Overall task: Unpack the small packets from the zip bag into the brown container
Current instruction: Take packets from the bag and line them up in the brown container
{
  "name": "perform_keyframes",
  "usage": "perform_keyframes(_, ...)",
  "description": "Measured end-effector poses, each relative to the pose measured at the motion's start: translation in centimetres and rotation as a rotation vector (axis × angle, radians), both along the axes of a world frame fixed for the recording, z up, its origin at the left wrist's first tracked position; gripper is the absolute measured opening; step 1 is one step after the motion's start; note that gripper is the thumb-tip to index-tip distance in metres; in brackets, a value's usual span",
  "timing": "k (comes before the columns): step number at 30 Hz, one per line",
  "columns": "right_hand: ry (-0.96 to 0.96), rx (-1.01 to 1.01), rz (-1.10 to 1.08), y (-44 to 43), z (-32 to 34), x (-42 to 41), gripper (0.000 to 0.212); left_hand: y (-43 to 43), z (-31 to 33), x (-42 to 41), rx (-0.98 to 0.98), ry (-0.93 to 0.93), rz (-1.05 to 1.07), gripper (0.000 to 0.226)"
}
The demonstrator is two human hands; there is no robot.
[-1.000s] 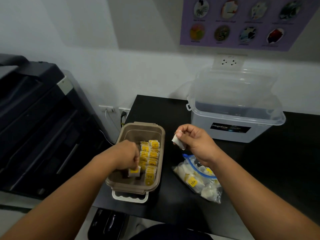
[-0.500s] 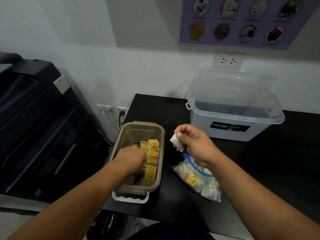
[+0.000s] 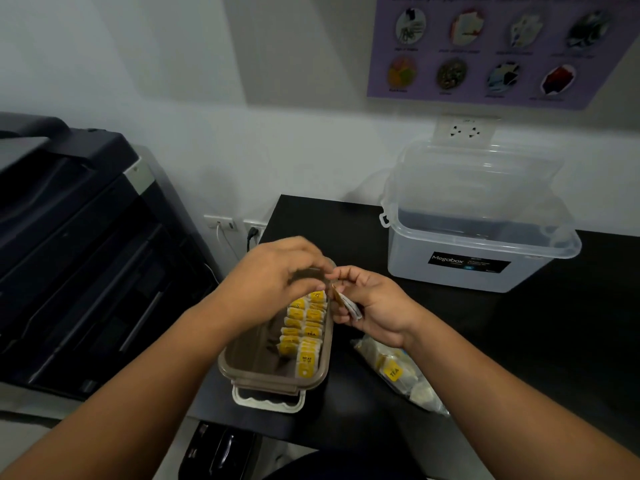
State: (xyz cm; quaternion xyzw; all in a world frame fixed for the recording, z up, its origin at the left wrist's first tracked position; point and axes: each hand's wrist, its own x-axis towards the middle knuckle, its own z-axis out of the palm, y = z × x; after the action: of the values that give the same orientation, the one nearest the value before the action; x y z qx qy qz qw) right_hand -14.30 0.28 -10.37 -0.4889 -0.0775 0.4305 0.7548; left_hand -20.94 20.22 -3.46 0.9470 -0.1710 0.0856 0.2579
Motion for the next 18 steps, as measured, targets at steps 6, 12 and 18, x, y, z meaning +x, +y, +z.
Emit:
perform_keyframes(6, -0.055, -0.013, 0.105, 1.5, 0.7, -0.6, 0.015, 0.0, -0.6, -0.2, 0.045, -0.049, -0.111, 0.013)
perform_keyframes(12, -0.624, -0.516, -0.086, 1.3, 0.5, 0.1, 0.01, 1.9, 0.0, -1.0, 0.188, 0.084, 0.047, 0.007)
perform_keyframes(18, -0.916, -0.926, -0.008, 1.2, -0.6, -0.3, 0.039, 2.4, -3.4, -0.7, 0.519, 0.502, 0.033, 0.009)
